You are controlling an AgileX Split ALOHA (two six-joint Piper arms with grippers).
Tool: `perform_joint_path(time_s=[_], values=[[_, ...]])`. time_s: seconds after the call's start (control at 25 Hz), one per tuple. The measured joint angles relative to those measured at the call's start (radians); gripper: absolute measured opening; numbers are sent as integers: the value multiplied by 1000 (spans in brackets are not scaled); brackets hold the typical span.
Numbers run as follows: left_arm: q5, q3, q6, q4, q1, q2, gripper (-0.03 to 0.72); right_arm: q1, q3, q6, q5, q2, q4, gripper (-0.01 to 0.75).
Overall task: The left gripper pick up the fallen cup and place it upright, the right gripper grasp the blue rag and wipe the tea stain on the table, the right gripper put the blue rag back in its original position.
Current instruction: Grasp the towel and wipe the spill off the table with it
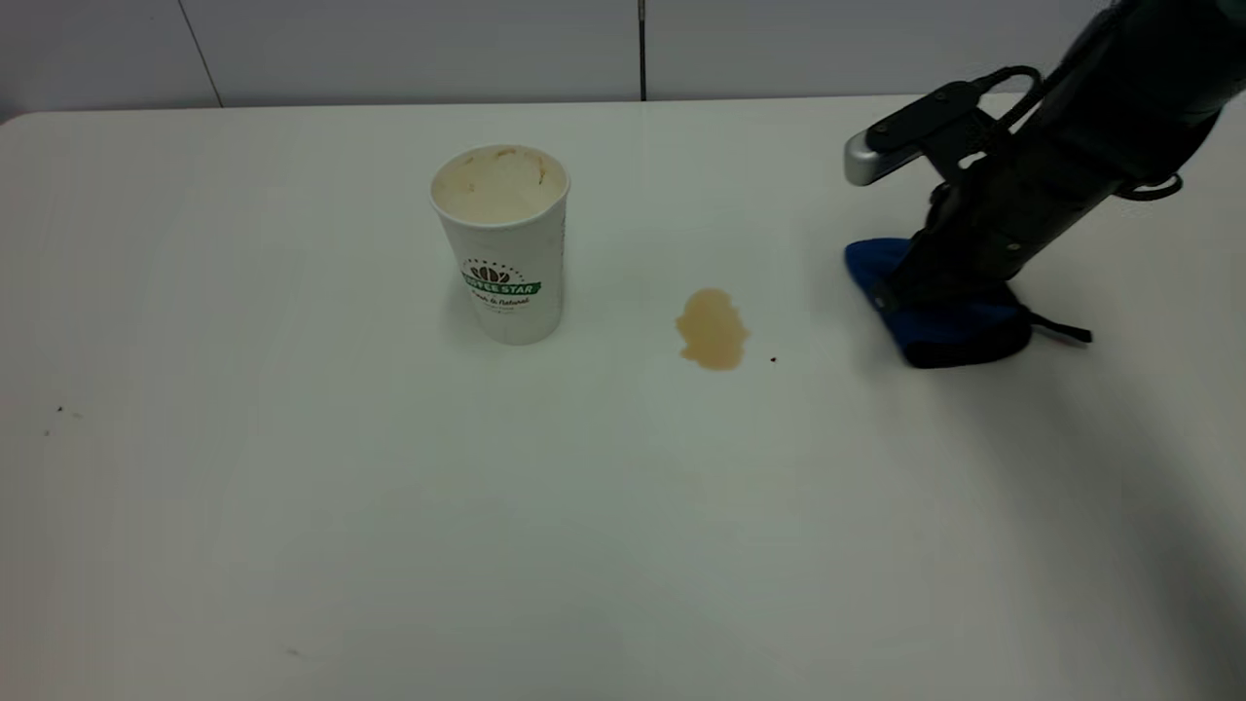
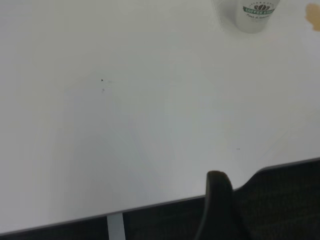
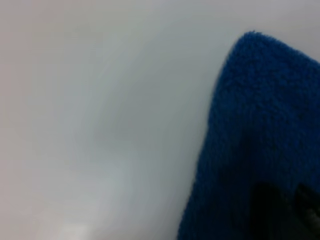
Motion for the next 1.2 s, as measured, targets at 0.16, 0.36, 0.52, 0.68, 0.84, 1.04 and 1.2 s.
perform_joint_path(time_s=[0.16,0.36,0.52,0.68,0.84,1.04,1.2], values=[[0,0,0,0,0,0,518,71,-34,0,5,9,3,35],[0,0,0,0,0,0,518,152,-111,0,40,30,19,35],[0,0,0,0,0,0,518,206,-149,0,69,30,22,35],[0,0,0,0,0,0,518,241,-158,0,131,53,22,35],[0,0,0,0,0,0,518,256,-169,-1,250,55,22,35],[0,0,0,0,0,0,518,247,-169,11,419,43,-55,35],[0,0,0,0,0,0,518,215,-169,153,441,29,-202,35]])
